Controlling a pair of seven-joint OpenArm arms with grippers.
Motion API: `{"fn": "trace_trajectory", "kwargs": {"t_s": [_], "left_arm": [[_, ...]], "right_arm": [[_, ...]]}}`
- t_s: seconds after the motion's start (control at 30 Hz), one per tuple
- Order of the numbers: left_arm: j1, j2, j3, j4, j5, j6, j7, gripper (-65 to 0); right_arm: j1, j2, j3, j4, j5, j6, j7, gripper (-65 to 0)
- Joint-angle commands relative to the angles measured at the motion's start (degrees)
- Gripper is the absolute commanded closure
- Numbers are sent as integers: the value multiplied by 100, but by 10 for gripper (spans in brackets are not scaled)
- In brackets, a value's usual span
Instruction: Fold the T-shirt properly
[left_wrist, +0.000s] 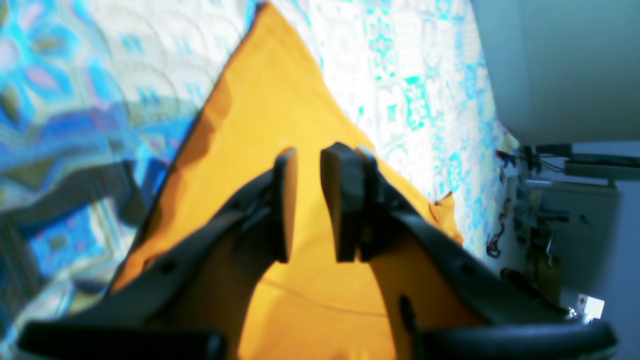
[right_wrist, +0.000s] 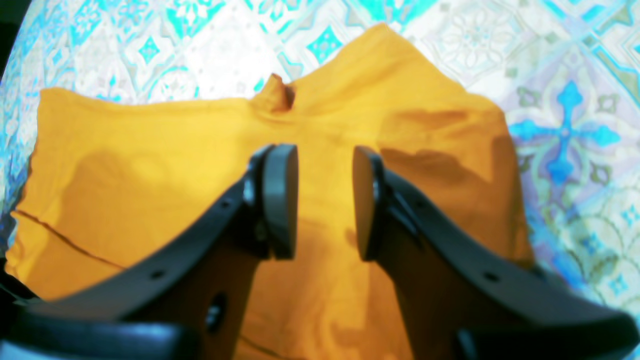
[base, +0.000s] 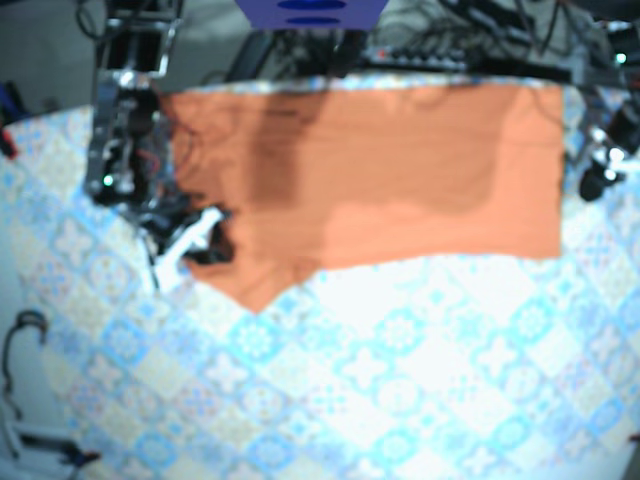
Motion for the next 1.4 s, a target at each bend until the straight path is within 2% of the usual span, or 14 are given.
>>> {"fn": "trace_trajectory", "kwargs": {"t_s": [0.0, 0.27, 0.5, 0.57, 0.7, 0.77, 0.9, 1.07, 1.13, 1.37], "left_arm": [[-115, -104, 10, -6, -105, -60, -40, -133], [-889, -113, 415, -903, 9, -60, -32, -133], [-1496, -95, 520, -921, 704, -51, -32, -135], [-1619, -95, 520, -929, 827, -42, -32, -162], [-1830, -104, 520, -929, 1178, -33, -32, -277], [-1865, -104, 520, -929, 1293, -42, -32, -302], [-1935, -104, 520, -1061, 1460, -51, -40, -304], [-2278, -113, 503, -1976, 1468, -60, -120, -304], [-2296, -245, 512, -2187, 1477, -60, -287, -304], [-2463, -262, 520, -2292, 1477, -60, -436, -304]], "right_arm": [[141, 30, 13, 54, 107, 46, 126, -188], [492, -14, 4, -394, 107, 46, 135, -188], [712, -119, 4, -675, 107, 46, 143, -188], [765, -163, -57, -746, 89, 46, 152, -188], [879, -163, -338, -913, 80, 46, 161, -188], [923, -163, -409, -974, 72, 46, 170, -188], [1002, -163, -400, -1159, 72, 46, 196, -188], [1064, -163, -400, -1396, 72, 46, 319, -188], [1072, -163, -400, -1396, 72, 46, 319, -188], [1072, -163, -409, -1440, 72, 46, 319, -188]]}}
